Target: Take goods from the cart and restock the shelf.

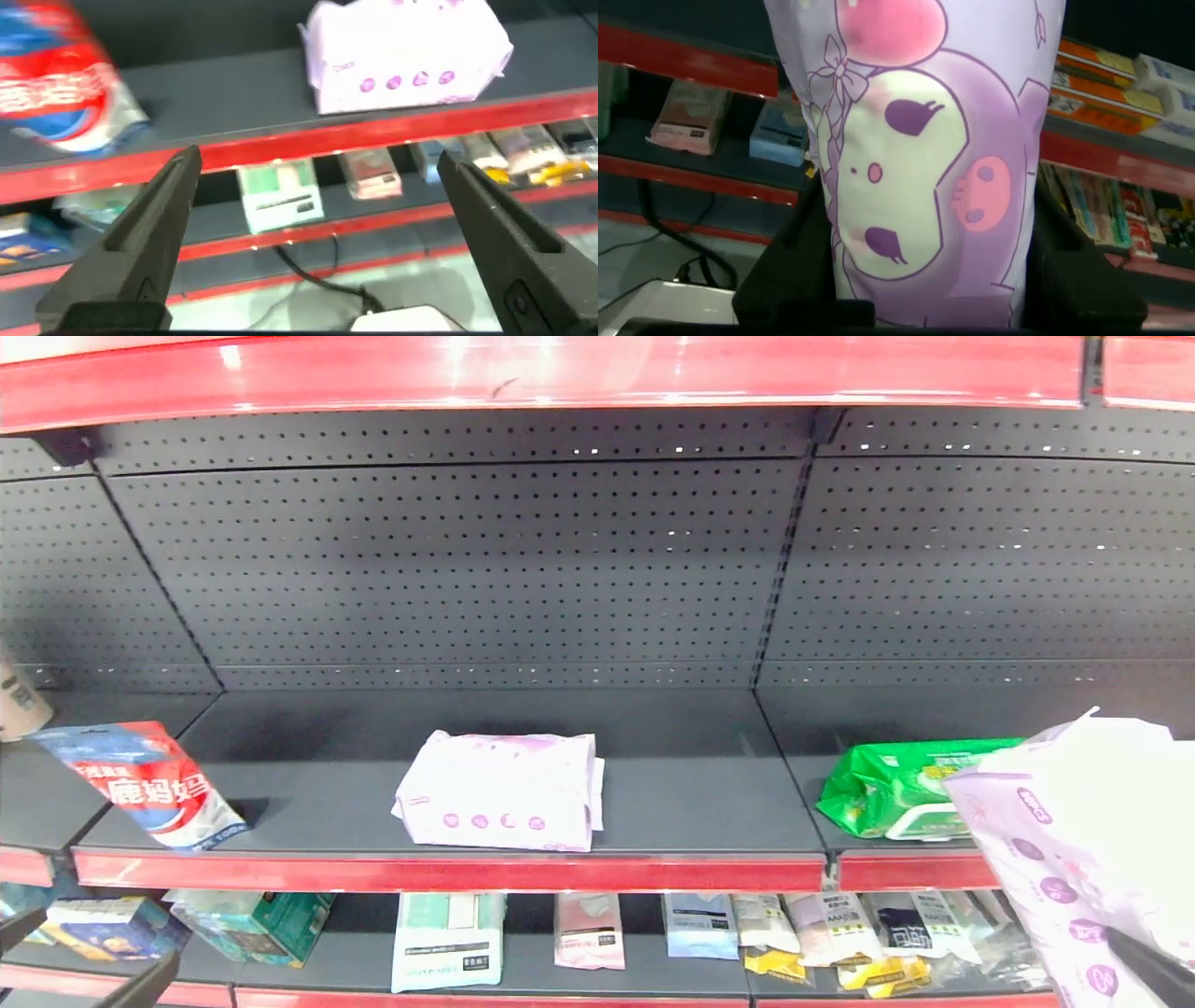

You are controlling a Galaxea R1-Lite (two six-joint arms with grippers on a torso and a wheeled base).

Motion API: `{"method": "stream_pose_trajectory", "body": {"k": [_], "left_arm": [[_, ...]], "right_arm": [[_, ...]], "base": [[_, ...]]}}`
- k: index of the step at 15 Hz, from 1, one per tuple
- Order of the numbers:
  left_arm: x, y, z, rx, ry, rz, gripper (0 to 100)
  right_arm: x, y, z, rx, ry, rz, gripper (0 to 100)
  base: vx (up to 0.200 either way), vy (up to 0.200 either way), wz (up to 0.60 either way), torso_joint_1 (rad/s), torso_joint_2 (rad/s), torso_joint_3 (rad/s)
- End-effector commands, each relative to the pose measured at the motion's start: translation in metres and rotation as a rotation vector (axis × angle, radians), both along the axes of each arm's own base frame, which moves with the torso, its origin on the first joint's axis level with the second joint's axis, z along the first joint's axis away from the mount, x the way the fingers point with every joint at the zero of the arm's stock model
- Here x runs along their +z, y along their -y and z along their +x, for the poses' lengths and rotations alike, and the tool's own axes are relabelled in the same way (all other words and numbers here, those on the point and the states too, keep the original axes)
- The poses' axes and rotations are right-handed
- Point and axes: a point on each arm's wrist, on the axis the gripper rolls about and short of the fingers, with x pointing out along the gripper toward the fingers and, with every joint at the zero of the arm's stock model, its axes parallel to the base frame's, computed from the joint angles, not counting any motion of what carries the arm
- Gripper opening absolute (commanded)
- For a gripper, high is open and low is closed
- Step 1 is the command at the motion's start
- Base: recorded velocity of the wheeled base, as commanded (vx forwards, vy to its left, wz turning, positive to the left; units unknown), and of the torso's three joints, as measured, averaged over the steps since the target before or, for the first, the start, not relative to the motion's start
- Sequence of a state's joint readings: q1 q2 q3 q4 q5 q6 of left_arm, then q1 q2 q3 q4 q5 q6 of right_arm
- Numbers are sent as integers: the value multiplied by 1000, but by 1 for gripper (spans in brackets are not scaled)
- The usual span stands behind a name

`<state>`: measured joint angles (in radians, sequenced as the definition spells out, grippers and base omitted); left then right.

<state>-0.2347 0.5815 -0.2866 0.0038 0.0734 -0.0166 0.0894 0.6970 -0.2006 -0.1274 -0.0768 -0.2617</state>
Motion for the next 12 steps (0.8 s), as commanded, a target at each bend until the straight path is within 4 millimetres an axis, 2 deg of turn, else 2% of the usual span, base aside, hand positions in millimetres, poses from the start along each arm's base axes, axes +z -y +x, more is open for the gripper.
{"method": "stream_pose_trajectory", "body": {"k": [1, 6, 9, 10, 12], "left_arm": [[-2, -4, -18, -7, 88, 1, 100], [-10, -7, -30, -6, 117, -2, 100], [-19, -9, -38, -9, 152, 3, 100], [-31, -11, -47, -7, 191, -4, 100], [-42, -13, -54, -4, 234, -15, 100]], "right_arm": [[-1, 0, 2, 6, -12, 1, 0], [7, -1, 9, 10, -10, -3, 0], [19, -3, 24, 17, -27, -7, 0], [33, -6, 49, 47, -55, 3, 0], [44, -9, 76, 73, -84, 14, 0]], "base": [[0, 0, 600, -2, 7, -2], [0, 0, 600, 2, 5, 0], [0, 0, 0, 0, 0, 0], [0, 0, 0, 0, 0, 0], [0, 0, 0, 0, 0, 0]]}}
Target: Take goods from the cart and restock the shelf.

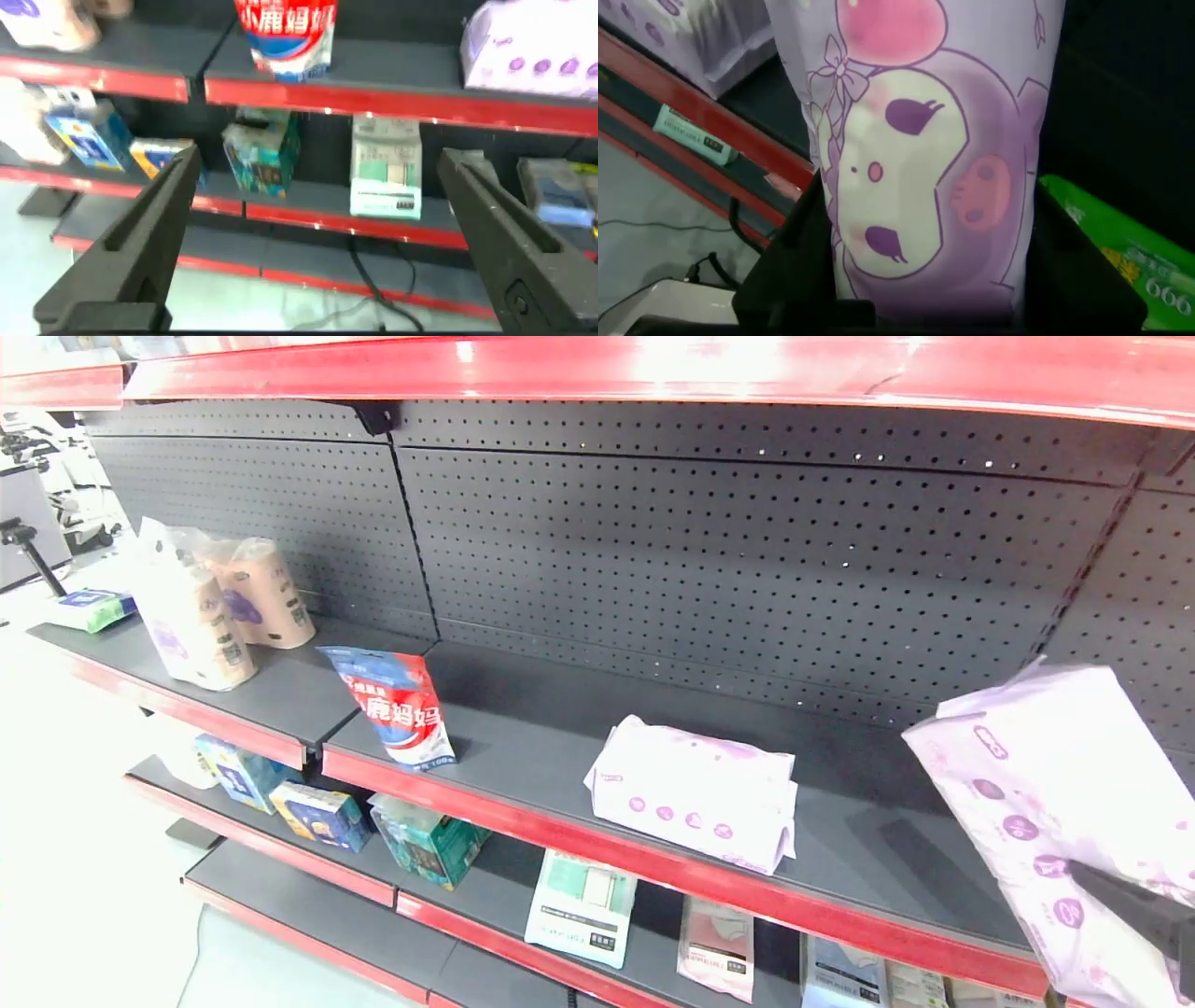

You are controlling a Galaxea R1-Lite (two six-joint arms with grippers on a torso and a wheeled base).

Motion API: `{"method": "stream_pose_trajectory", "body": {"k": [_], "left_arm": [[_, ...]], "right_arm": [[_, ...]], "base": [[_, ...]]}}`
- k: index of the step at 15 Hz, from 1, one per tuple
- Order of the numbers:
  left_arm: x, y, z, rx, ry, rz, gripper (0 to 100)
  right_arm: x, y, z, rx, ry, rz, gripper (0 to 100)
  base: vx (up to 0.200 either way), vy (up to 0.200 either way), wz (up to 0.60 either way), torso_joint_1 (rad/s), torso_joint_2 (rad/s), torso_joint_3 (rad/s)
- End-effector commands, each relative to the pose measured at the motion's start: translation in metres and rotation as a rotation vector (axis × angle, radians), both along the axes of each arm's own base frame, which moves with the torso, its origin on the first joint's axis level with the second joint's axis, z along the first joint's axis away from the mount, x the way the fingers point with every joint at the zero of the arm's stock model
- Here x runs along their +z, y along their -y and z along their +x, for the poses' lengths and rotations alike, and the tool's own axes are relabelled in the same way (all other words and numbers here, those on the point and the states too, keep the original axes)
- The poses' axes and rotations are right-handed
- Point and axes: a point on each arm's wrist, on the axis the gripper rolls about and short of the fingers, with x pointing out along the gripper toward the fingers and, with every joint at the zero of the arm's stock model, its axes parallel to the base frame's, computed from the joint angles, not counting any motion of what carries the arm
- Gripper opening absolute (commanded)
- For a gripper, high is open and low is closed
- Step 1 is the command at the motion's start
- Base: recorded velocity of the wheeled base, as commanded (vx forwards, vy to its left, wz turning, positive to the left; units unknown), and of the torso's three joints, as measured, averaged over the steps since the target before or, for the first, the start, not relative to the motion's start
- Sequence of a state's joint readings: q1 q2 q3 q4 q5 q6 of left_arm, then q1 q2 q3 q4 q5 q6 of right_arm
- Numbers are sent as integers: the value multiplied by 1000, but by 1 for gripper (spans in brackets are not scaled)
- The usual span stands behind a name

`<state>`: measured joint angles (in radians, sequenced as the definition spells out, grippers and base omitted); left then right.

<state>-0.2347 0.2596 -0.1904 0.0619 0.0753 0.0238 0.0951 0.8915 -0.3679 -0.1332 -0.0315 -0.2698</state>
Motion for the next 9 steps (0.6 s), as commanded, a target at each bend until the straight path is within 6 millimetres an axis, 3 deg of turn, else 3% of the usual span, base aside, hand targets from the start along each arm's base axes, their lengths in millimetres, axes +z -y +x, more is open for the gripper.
{"method": "stream_pose_trajectory", "body": {"k": [1, 5, 9], "left_arm": [[-21, -4, -13, 25, 78, -29, 100], [-39, -3, -8, 67, 54, -55, 100], [-43, -5, -7, 182, 61, -44, 100]], "right_arm": [[18, -6, 57, 24, -60, 7, 0], [20, -10, 106, 44, -24, -4, 0], [17, -10, 112, 74, -34, -7, 0]], "base": [[0, 0, 0, 0, 0, 0], [0, 0, 0, 0, 0, 0], [0, 0, 0, 0, 0, 0]]}}
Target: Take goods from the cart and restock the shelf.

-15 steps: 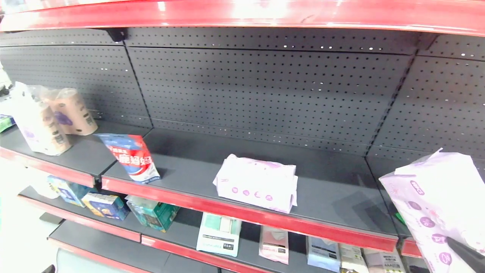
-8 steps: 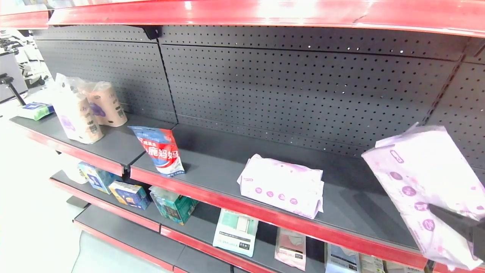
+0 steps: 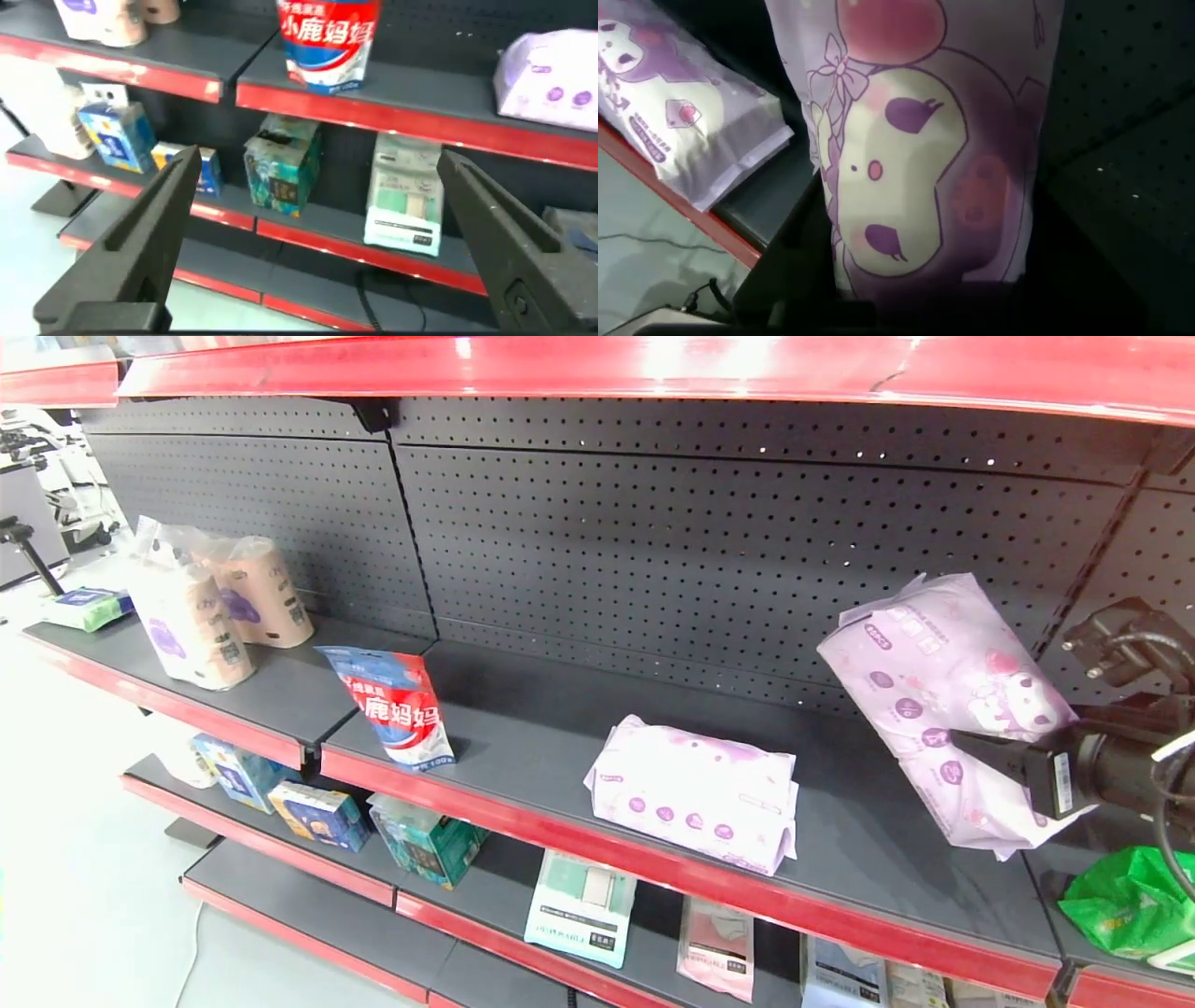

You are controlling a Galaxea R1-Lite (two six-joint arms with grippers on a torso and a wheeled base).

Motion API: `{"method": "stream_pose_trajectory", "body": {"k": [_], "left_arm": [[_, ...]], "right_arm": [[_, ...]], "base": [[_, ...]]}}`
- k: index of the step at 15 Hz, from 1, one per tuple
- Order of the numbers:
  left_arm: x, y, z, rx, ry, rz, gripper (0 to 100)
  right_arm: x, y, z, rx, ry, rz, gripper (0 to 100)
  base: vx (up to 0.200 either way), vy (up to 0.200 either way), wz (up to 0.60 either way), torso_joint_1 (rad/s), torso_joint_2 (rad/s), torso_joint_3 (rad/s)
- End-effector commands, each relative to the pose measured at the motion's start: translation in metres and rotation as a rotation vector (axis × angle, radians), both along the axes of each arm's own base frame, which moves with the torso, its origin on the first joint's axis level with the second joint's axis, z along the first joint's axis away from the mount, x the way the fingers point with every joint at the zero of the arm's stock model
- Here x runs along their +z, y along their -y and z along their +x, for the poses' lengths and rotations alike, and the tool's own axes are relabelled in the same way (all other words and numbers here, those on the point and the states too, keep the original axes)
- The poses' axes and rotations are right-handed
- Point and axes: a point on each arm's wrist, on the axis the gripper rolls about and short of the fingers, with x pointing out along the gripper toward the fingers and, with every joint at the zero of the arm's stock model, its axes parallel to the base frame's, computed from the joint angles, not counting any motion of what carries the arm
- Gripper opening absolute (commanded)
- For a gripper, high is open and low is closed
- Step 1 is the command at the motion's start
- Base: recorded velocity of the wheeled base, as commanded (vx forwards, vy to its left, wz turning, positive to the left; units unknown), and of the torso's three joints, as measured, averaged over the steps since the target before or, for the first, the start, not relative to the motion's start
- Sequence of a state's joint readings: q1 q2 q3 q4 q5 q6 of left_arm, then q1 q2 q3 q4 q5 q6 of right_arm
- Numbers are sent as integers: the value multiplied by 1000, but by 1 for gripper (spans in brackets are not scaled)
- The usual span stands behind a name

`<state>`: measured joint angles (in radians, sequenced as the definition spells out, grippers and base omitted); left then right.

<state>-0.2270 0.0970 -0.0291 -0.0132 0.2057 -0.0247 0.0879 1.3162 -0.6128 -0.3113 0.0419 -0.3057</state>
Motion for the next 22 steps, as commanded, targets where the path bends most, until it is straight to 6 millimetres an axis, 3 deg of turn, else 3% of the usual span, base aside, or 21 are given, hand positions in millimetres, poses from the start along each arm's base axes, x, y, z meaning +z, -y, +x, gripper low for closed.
{"method": "stream_pose_trajectory", "body": {"k": [1, 4, 8, 10, 12, 15, 22], "left_arm": [[-3, -1, 1, 62, -18, 9, 100], [-4, 2, 2, 219, -43, 11, 100], [-4, 3, -2, 201, 39, -9, 100], [-6, 7, -1, 22, 23, -27, 100], [-10, 8, -1, -41, -30, 17, 100], [-10, 9, -2, 75, -16, 14, 100], [-11, 8, -7, 28, 51, 16, 100]], "right_arm": [[-7, 0, 6, -1, -34, -1, 0], [-7, 2, 7, -8, -33, -3, 0], [-7, 2, 5, -10, -34, -3, 0], [-8, 3, 4, -16, -37, -3, 0], [-8, 3, 4, -16, -34, -3, 0], [-7, 4, 3, -15, -29, -5, 0], [-6, 4, 1, -11, -24, -13, 0]], "base": [[0, 0, 0, 0, 0, 0], [0, 0, 0, 0, 0, 0], [0, 0, 0, 0, 0, 0], [0, 0, 0, 0, 0, 0], [0, 0, 0, 0, 0, 0], [0, 0, 0, 0, 0, 0], [0, 0, 0, 0, 0, 0]]}}
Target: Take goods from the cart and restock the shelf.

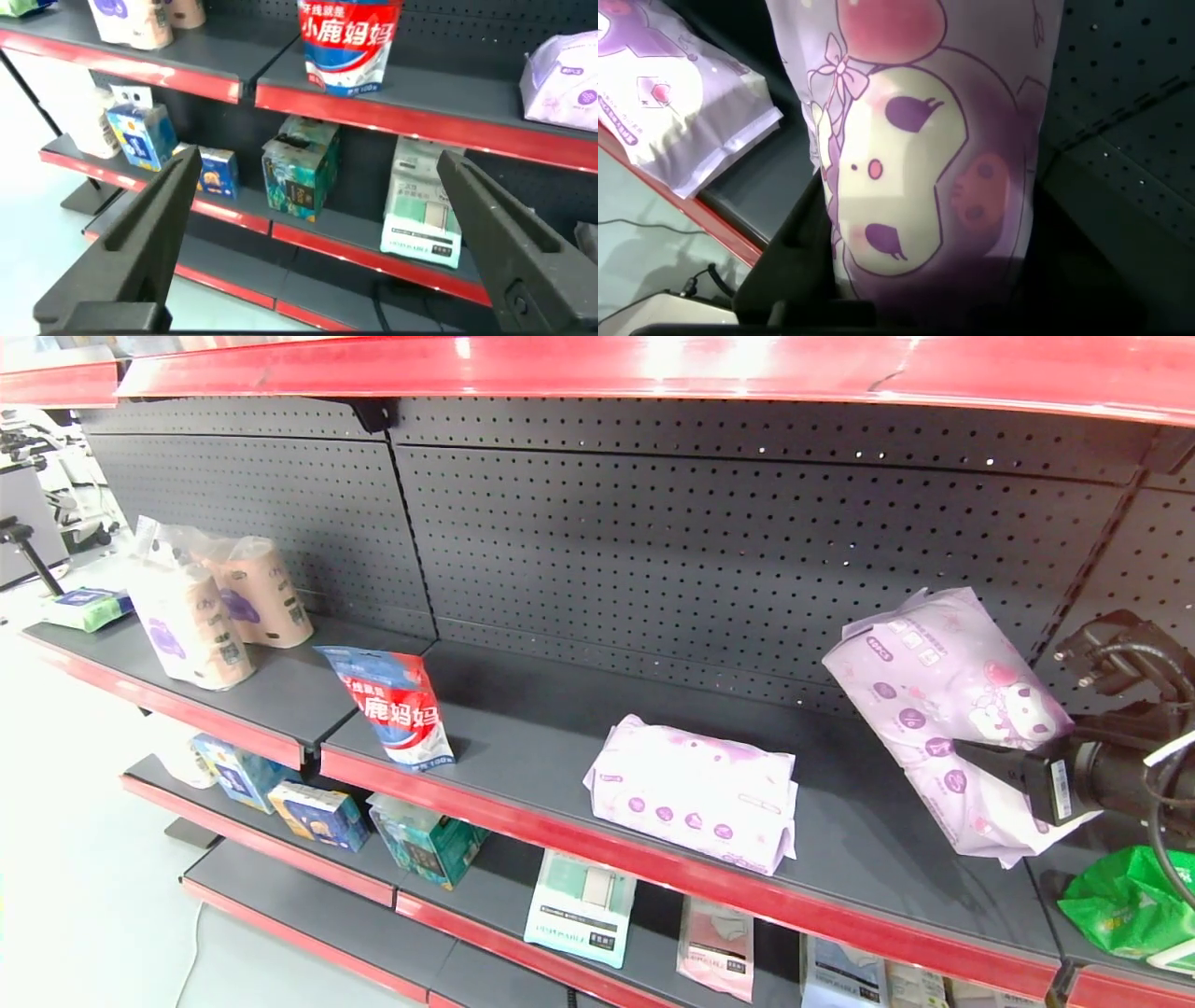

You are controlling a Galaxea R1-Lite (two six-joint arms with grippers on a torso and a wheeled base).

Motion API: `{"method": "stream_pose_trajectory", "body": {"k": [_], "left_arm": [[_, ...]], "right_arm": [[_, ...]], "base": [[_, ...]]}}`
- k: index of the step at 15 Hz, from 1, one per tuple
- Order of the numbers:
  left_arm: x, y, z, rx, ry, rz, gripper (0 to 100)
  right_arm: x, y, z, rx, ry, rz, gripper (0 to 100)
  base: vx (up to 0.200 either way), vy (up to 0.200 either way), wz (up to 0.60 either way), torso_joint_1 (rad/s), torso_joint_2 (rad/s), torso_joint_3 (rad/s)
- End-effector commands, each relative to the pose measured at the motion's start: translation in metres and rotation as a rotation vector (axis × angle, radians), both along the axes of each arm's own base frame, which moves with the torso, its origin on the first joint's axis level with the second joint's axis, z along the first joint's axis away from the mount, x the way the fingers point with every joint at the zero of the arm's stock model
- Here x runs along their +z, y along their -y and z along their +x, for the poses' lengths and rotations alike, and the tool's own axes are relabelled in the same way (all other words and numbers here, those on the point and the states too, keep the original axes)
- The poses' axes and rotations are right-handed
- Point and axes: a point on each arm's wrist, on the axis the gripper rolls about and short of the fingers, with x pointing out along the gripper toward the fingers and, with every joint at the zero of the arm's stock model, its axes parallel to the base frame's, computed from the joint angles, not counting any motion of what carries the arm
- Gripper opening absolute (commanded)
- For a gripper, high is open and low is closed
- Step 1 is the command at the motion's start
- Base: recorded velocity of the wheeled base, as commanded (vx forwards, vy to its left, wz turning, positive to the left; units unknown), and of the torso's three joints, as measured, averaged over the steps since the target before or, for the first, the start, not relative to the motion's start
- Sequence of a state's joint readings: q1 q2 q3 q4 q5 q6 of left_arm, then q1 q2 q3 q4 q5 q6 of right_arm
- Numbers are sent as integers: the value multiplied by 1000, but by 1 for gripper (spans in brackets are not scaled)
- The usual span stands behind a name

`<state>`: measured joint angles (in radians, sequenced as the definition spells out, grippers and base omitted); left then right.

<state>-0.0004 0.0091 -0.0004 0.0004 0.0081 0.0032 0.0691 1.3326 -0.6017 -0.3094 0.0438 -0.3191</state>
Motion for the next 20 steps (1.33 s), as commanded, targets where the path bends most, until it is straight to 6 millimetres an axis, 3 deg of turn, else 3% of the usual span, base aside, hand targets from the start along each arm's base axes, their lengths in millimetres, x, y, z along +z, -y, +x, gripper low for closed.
{"method": "stream_pose_trajectory", "body": {"k": [1, 9, 15, 20], "left_arm": [[0, 0, 0, -2, 6, 1, 100], [0, 0, 0, 0, 6, 1, 100], [0, 0, 0, 0, 6, 1, 100], [0, 0, 0, 0, 6, 1, 100]], "right_arm": [[0, 1, 0, -3, 3, 1, 0], [-14, -2, 18, 78, -60, -44, 0], [-40, -5, 65, 183, -76, -75, 0], [-43, -9, 104, 260, -51, -126, 0]], "base": [[0, 0, 0, 0, 0, 0], [0, 0, 0, 0, 0, 0], [0, 0, 0, 0, 0, 0], [0, 0, 0, 0, 0, 0]]}}
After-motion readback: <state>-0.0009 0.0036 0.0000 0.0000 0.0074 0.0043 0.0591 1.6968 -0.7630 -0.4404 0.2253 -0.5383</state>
